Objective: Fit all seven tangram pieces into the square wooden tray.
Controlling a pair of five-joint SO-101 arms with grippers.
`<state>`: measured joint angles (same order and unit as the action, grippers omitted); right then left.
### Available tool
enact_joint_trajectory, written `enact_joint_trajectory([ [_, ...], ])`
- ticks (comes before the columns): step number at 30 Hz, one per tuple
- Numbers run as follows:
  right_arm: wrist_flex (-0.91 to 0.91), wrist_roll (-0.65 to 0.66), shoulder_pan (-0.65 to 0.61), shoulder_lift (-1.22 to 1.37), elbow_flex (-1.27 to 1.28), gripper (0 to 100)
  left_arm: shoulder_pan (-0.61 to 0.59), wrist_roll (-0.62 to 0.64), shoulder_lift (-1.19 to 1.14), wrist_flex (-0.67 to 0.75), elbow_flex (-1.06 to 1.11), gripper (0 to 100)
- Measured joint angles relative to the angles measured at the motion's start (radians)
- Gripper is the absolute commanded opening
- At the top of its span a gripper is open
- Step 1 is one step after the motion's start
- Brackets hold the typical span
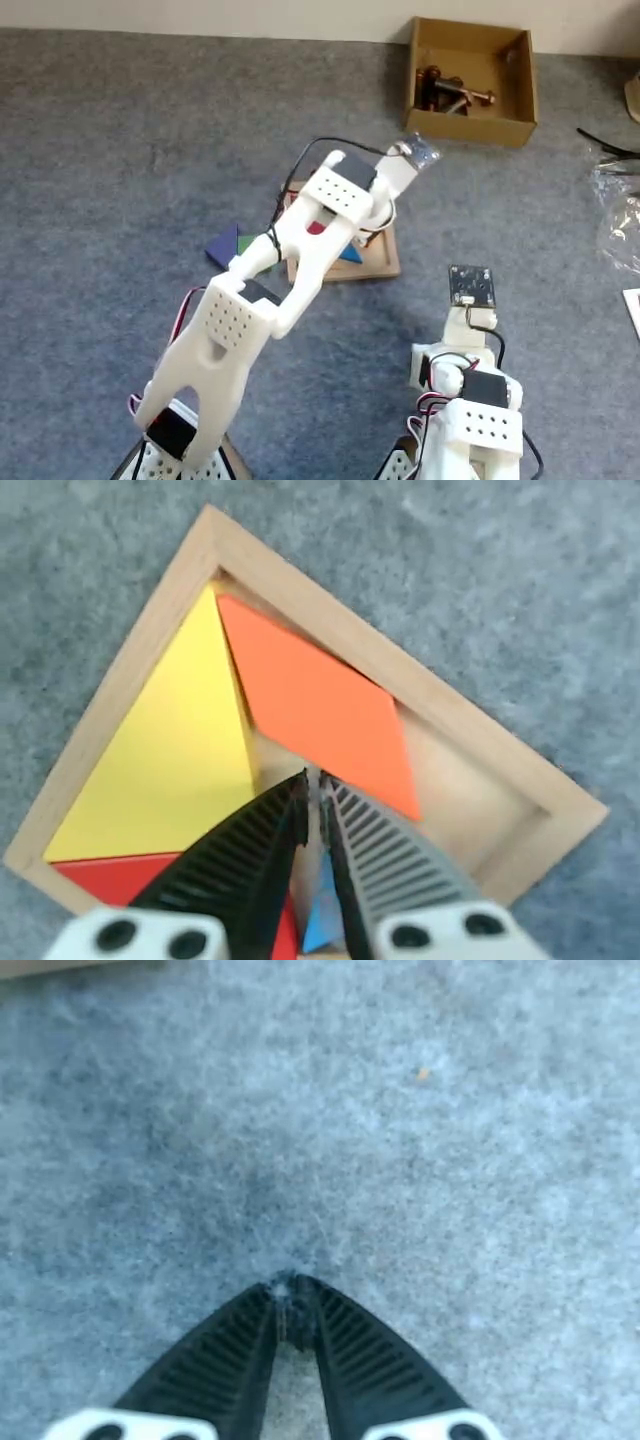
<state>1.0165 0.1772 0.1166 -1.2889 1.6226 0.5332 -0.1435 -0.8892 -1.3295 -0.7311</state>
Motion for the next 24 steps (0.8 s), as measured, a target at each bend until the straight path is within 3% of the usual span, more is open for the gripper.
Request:
enact_joint_trajectory([
  [9,0.000,0.000,0.000,0.000,0.000,0.5,0.003,0.000,0.000,-0.002,0.000,5],
  [15,0.000,0.000,0.000,0.000,0.000,0.5,0.003,-0.106,0.000,-0.002,0.000,5],
  [24,0.000,0.000,0.000,0.000,0.000,0.5,0.003,-0.123,0.000,0.028,0.000,5],
])
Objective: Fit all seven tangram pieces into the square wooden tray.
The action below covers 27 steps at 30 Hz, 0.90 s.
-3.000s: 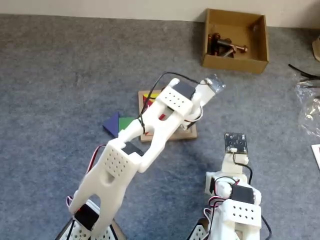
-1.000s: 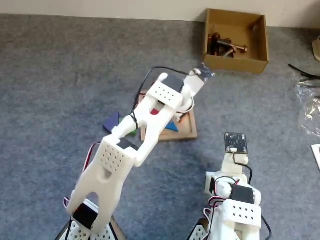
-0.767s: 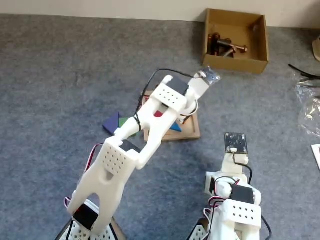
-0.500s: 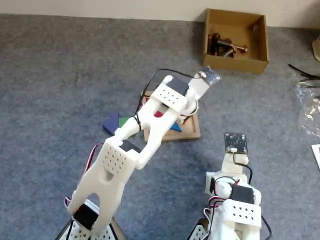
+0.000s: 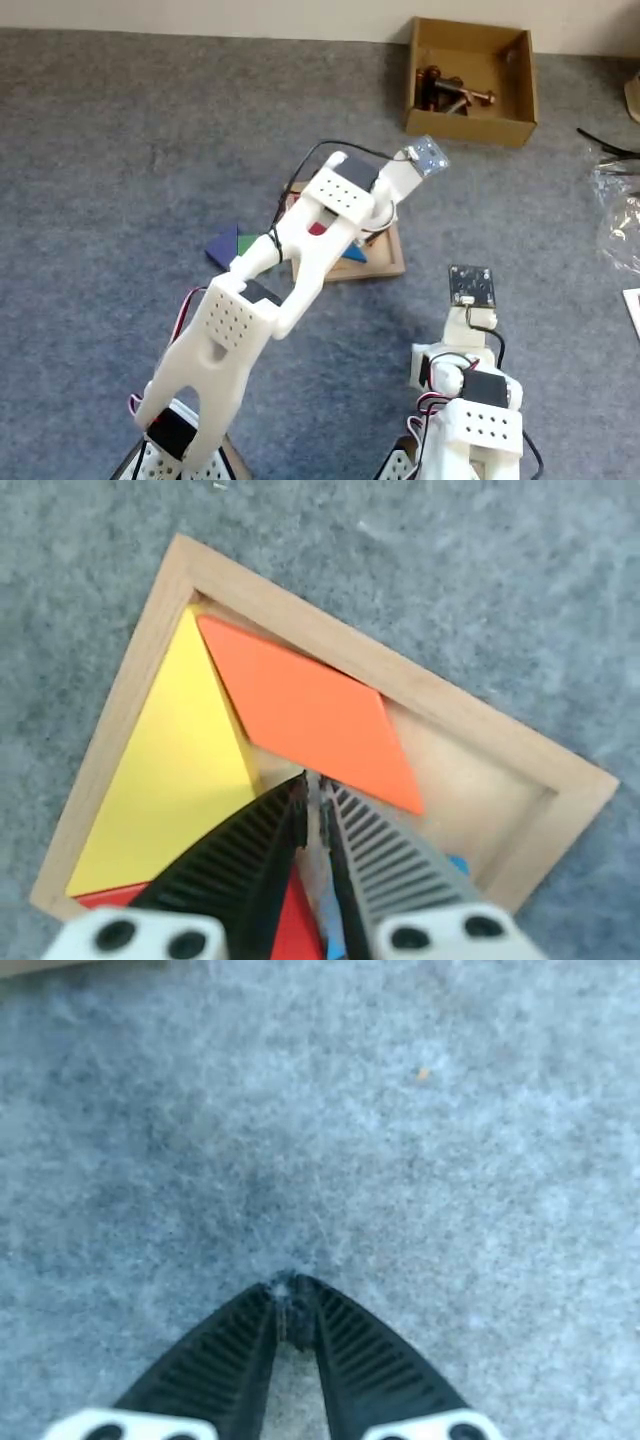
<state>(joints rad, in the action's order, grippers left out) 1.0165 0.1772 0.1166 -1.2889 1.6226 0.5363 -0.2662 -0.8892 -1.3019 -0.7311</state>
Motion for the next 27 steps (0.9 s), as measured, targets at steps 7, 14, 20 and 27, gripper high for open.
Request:
enact_joint_trajectory([
  [7,0.000,0.000,0.000,0.000,0.000,0.5,-0.012,0.000,-0.002,0.000,-0.054,5],
  [14,0.000,0.000,0.000,0.000,0.000,0.5,-0.040,-0.003,-0.002,0.000,-0.061,5],
  [20,0.000,0.000,0.000,0.000,0.000,0.5,-0.040,-0.003,0.029,-0.002,-0.064,5],
  [27,0.000,0.000,0.000,0.000,0.000,0.5,-0.037,-0.009,0.138,-0.086,-0.068,5],
])
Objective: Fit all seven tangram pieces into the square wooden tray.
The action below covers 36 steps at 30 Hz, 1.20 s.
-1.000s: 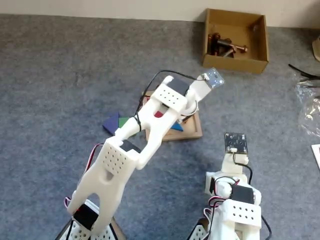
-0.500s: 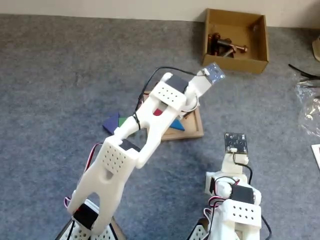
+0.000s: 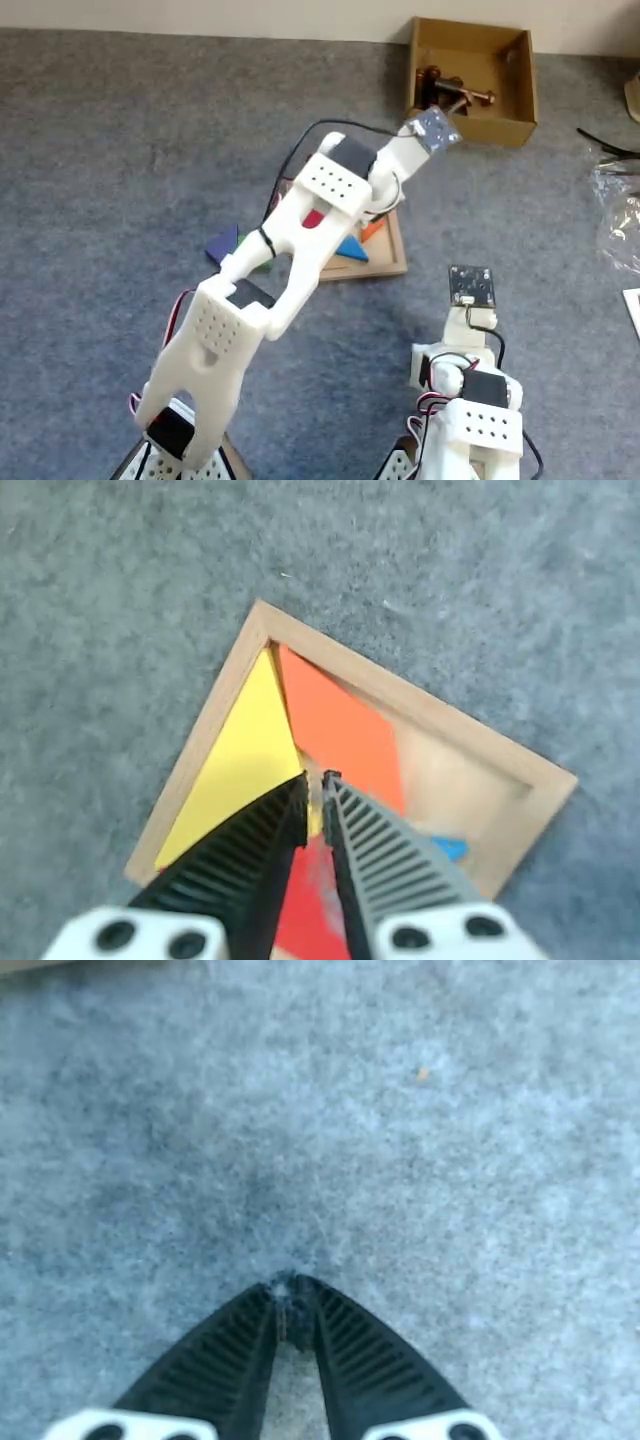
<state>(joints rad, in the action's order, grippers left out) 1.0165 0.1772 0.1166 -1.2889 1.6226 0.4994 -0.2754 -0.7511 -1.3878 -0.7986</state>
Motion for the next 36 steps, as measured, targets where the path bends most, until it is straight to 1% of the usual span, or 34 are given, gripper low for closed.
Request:
enact_joint_trajectory([
  [5,0.000,0.000,0.000,0.000,0.000,0.5,-0.002,-0.015,0.034,-0.115,0.000,5],
  [8,0.000,0.000,0.000,0.000,0.000,0.5,-0.005,-0.135,0.034,-0.206,0.000,5],
  [12,0.000,0.000,0.000,0.000,0.000,0.5,-0.052,-0.319,0.034,-0.315,0.000,5],
  [15,0.000,0.000,0.000,0.000,0.000,0.5,-0.109,-0.445,0.035,-0.330,0.000,6],
  [18,0.000,0.000,0.000,0.000,0.000,0.5,-0.153,-0.546,0.035,-0.333,0.000,14],
  [20,0.000,0.000,0.000,0.000,0.000,0.5,-0.155,-0.569,0.035,-0.334,0.002,18],
  [22,0.000,0.000,0.000,0.000,0.000,0.5,-0.147,-0.591,0.035,-0.336,0.017,18],
  [27,0.000,0.000,0.000,0.000,0.000,0.5,-0.127,-0.727,0.035,-0.336,0.069,19],
  [31,0.000,0.000,0.000,0.000,0.000,0.5,-0.071,-0.766,0.035,-0.336,0.072,19],
  [36,0.000,0.000,0.000,0.000,0.000,0.5,-0.034,-0.766,0.035,-0.324,0.072,18],
])
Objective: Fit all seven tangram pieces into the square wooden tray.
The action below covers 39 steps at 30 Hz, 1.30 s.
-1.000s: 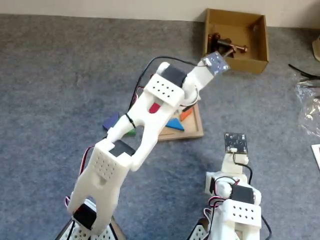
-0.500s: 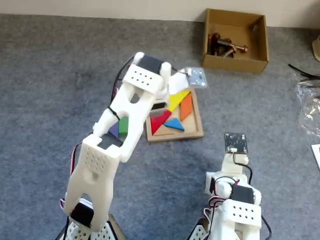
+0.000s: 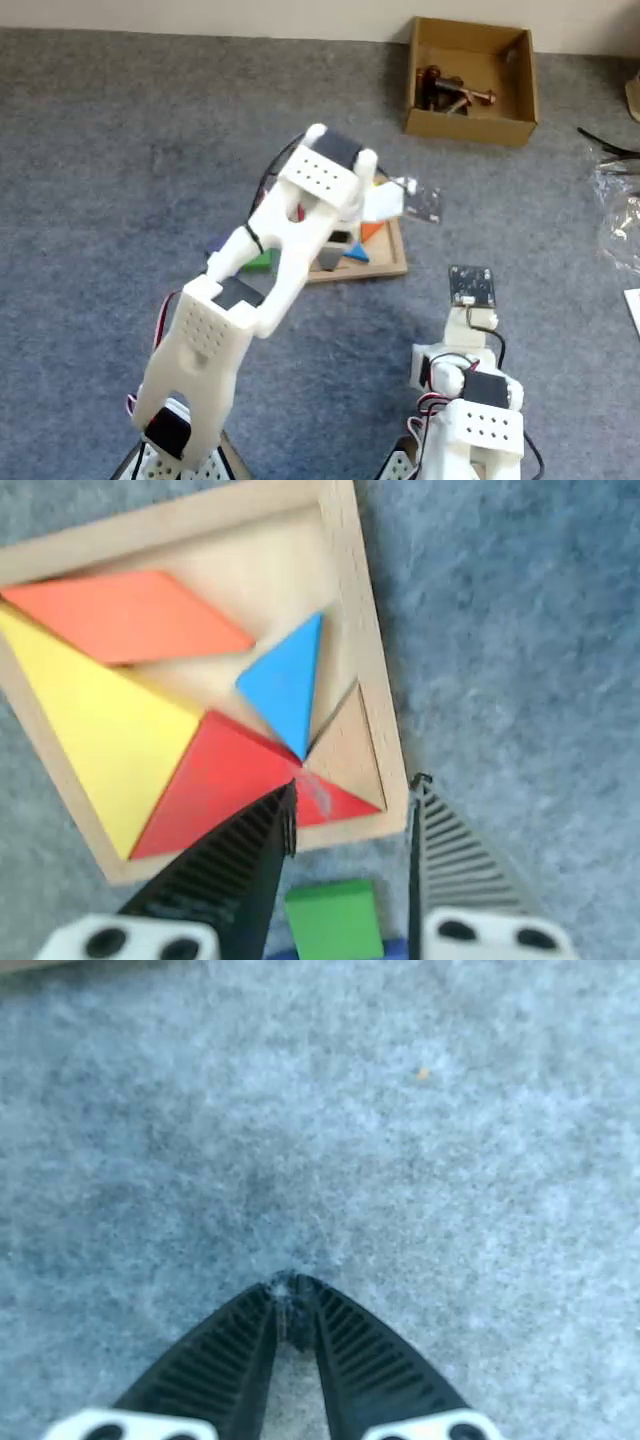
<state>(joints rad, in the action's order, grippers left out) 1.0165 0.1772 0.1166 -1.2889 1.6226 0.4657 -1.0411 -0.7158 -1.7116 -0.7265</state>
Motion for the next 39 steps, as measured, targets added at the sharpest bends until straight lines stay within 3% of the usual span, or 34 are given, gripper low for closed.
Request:
enact_joint_trajectory([
  [14,0.000,0.000,0.000,0.000,0.000,0.5,0.031,-0.006,-0.025,0.175,0.000,18],
  [39,0.000,0.000,0.000,0.000,0.000,0.5,0.029,-0.006,-0.160,0.276,-0.003,18],
])
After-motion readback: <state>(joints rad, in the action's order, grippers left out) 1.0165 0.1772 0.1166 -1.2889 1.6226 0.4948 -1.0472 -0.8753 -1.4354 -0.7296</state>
